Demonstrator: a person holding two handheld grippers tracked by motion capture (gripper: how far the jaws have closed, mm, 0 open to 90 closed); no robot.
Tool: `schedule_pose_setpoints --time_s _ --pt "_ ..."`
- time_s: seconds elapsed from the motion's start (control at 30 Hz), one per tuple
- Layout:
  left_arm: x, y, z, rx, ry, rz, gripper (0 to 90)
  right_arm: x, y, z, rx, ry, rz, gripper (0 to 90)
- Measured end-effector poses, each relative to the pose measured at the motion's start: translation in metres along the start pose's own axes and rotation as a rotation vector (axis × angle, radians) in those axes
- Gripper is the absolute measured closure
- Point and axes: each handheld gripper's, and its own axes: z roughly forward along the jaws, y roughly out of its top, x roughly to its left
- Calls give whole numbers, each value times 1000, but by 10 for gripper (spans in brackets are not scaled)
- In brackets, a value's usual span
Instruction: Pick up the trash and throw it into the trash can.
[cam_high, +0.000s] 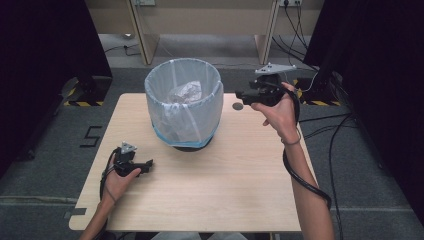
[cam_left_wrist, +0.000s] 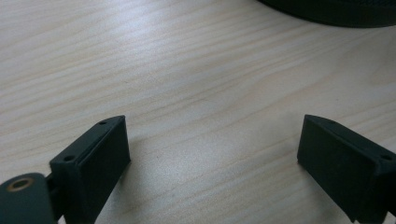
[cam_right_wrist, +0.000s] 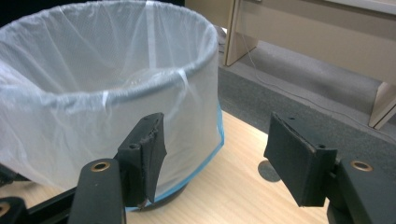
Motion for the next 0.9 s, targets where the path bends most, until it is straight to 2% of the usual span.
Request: schedule_pose_setpoints --time_s 0.2,0.57,0.9 --pt "0 0 0 0 0 0 82 -4 -16 -3 -3 -1 21 369" --pt "0 0 0 0 0 0 82 -7 -31 -3 -12 0 45 369" --pt "0 0 0 -4 2 0 82 -11 -55 4 -13 4 87 367"
